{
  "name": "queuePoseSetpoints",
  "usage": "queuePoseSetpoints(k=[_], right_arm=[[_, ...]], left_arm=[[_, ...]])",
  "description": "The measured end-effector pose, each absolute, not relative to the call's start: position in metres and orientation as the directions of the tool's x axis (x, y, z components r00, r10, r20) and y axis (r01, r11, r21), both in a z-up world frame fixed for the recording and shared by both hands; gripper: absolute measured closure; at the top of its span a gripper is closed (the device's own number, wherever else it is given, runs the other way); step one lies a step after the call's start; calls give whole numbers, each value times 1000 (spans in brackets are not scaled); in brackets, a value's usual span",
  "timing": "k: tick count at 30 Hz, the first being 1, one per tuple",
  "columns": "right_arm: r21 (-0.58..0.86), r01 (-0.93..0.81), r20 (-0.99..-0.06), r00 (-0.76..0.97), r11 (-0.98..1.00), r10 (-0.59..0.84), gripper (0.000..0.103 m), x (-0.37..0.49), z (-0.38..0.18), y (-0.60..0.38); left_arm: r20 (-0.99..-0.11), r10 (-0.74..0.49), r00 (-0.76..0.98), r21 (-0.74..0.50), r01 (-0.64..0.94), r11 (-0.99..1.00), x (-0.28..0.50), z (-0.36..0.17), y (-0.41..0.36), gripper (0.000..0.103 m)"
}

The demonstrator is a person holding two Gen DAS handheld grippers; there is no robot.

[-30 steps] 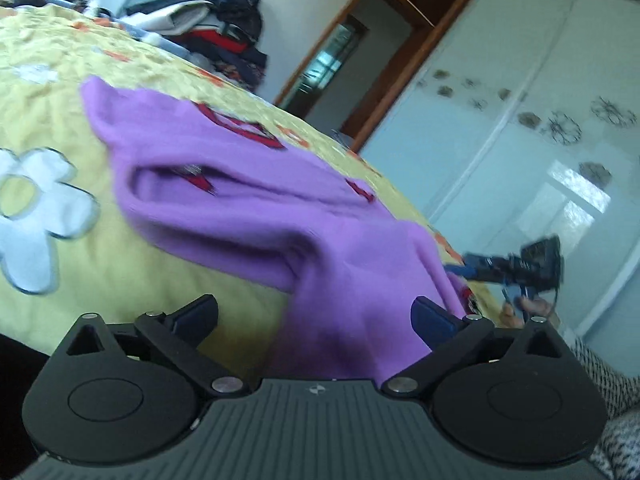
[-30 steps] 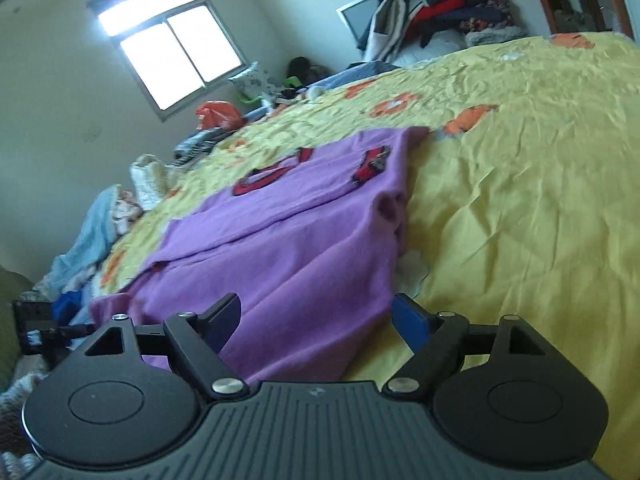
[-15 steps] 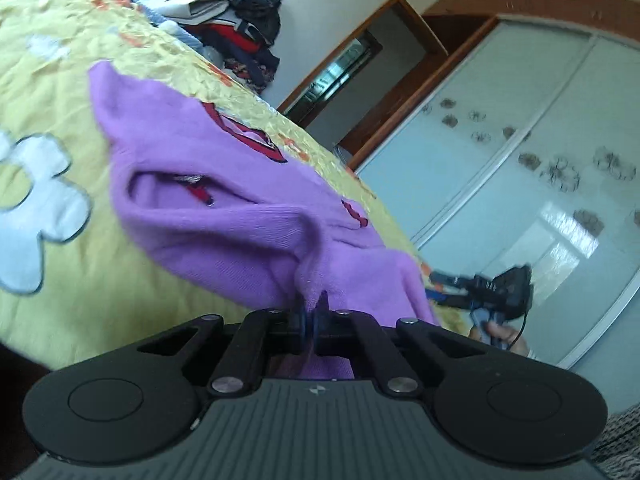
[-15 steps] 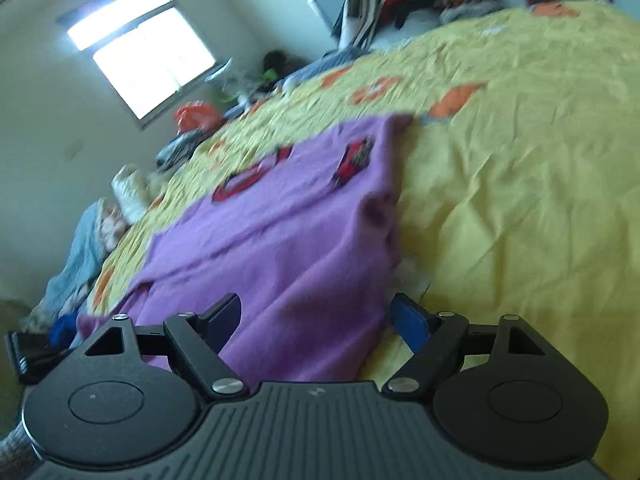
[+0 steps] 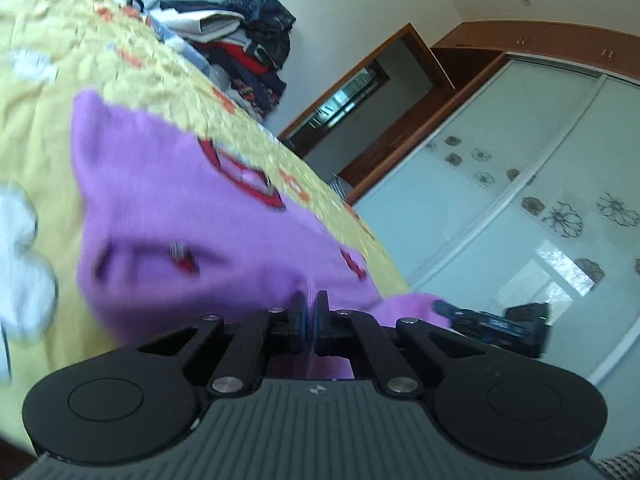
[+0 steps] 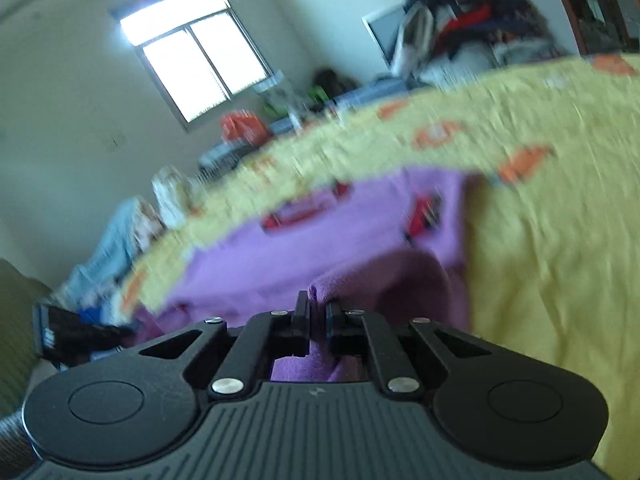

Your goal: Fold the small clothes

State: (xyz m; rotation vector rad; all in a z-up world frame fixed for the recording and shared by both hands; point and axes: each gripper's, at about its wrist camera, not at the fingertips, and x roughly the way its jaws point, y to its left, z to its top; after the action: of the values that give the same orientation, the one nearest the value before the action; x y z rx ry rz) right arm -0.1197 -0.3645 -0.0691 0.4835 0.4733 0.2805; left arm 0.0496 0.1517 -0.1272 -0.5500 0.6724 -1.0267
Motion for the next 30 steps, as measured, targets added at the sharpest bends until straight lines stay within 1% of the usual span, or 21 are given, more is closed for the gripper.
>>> queuePoseSetpoints(k=[4, 5, 6, 7, 8, 9, 10, 11, 12, 13, 17, 21, 22, 24, 25, 27, 29, 30], right_arm=[[462, -89, -376, 881, 883, 286, 96, -101, -53, -374], [438, -54, -404, 880, 897, 250, 97, -96, -55, -379], [408, -25, -453, 862, 913, 226, 96, -90, -61, -382], [413, 7, -505, 834, 911, 222, 95, -83, -72, -389], [409, 43, -551, 808, 911, 210, 91, -80, -84, -394], [379, 71, -595, 782, 923, 184, 71, -81, -95, -395], [343, 102, -629, 763, 934, 148, 54, -85, -103, -395], [331, 106, -631, 763, 938, 137, 24, -94, -107, -393], [344, 81, -605, 781, 935, 155, 22, -106, -109, -392], [374, 56, -573, 799, 926, 183, 22, -119, -109, -392], [418, 35, -505, 840, 908, 200, 23, -161, -109, -385], [442, 32, -490, 846, 896, 212, 23, -180, -110, -382], [446, 17, -488, 843, 895, 227, 23, -182, -110, -380], [444, 19, -493, 840, 896, 226, 23, -184, -112, -376], [445, 16, -496, 837, 895, 231, 23, -184, -113, -375], [444, 13, -492, 839, 896, 231, 23, -186, -113, -372], [448, 9, -486, 842, 894, 235, 23, -188, -113, -372], [451, 8, -483, 843, 892, 236, 23, -187, -113, -372]], left_arm=[[-248, -879, 407, -678, 576, 457, 81, -109, 150, 103], [-256, -876, 410, -675, 573, 465, 89, -108, 151, 103], [-272, -866, 420, -664, 569, 485, 94, -106, 152, 103], [-287, -856, 429, -658, 561, 502, 97, -106, 154, 103], [-290, -864, 412, -660, 567, 493, 96, -107, 157, 103], [-308, -874, 376, -650, 587, 482, 91, -107, 158, 95], [-340, -866, 367, -615, 610, 500, 80, -106, 158, 70], [-358, -862, 358, -580, 639, 506, 67, -107, 158, 44], [-360, -873, 328, -563, 671, 483, 55, -109, 160, 35], [-361, -884, 298, -561, 688, 461, 40, -112, 163, 25], [-403, -878, 257, -552, 697, 458, -8, -136, 172, 25], [-422, -885, 195, -610, 662, 436, -25, -171, 176, 25], [-429, -885, 179, -616, 659, 432, -25, -179, 175, 23], [-465, -872, 156, -621, 644, 447, -23, -193, 169, 23], [-467, -875, 131, -641, 631, 437, -20, -198, 166, 23], [-464, -882, 75, -662, 632, 403, -14, -203, 157, 28], [-472, -880, 59, -664, 633, 399, -8, -203, 151, 44], [-464, -885, 38, -678, 627, 383, -7, -204, 150, 50]])
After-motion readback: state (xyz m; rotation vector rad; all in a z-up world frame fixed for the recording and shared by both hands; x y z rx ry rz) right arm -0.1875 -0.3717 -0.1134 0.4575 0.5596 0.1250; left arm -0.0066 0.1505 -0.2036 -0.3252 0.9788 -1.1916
